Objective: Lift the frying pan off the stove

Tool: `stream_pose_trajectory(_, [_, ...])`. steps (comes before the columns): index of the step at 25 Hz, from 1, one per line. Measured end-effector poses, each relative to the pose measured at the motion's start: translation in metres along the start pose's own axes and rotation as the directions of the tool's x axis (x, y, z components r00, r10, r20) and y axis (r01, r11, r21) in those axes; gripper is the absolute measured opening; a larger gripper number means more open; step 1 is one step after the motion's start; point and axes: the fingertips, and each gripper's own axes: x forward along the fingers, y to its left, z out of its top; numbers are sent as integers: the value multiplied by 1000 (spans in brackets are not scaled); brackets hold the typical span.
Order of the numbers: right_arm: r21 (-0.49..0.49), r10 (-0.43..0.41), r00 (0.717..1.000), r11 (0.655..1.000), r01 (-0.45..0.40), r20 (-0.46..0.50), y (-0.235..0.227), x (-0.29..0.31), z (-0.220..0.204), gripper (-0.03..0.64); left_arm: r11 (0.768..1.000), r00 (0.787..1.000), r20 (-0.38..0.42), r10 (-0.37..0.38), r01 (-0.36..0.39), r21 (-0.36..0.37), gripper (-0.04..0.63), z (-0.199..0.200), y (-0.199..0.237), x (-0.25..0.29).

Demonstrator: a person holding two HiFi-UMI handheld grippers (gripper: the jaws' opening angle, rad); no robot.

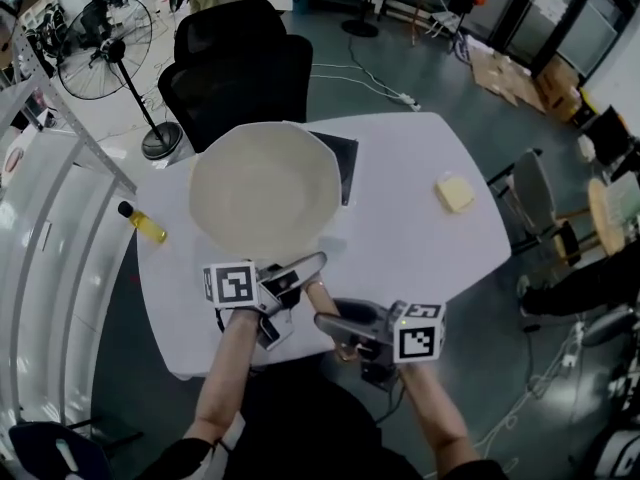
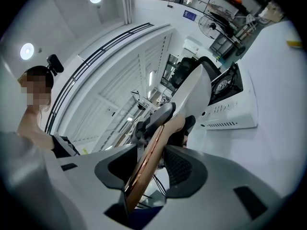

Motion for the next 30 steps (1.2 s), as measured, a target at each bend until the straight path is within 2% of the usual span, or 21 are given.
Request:
stream_pose_trajectory(4, [-12, 25, 999, 1000, -25, -29, 16, 8, -15, 173, 999, 998, 28, -55, 55, 0, 241, -8, -13, -17])
stream_pose_trajectory(8, [-25, 50, 998, 998, -52, -44, 31, 17, -29, 177, 1000, 999, 47, -12, 12, 1, 241, -16, -14, -42])
stream_pose_trajectory(12, [-28, 66, 995, 997, -68, -80, 42, 25, -44, 178, 999, 995, 82, -50, 51, -2, 239, -24, -23, -59])
stream_pose_trajectory(17, [-32, 80, 991, 996, -84, -107, 56, 37, -64, 179, 1000, 996, 89, -16, 15, 4, 241, -36, -21, -87])
stream_pose_trajectory(20, [-43, 97, 987, 994, -103, -127, 66, 44, -72, 179, 999, 994, 100, 33, -34, 14, 241, -42, -16, -104])
stream_pose_trajectory(23, [-31, 97, 986, 994, -102, -136, 74, 49, -82, 179, 1000, 992, 128, -16, 18, -9, 241, -47, -26, -115])
stream_pose_trajectory(24, [-28, 101, 985, 994, -106, -140, 78, 51, -86, 181, 1000, 991, 135, -14, 15, -13, 241, -49, -27, -120])
stream_pose_trajectory(27, [-39, 108, 980, 993, -116, -168, 88, 53, -99, 182, 998, 988, 140, 60, -57, -20, 242, -61, -21, -139])
stream_pose_trajectory(30, [-53, 116, 973, 990, -128, -198, 98, 56, -111, 186, 1000, 987, 160, 18, -14, -25, 242, -70, -29, -147])
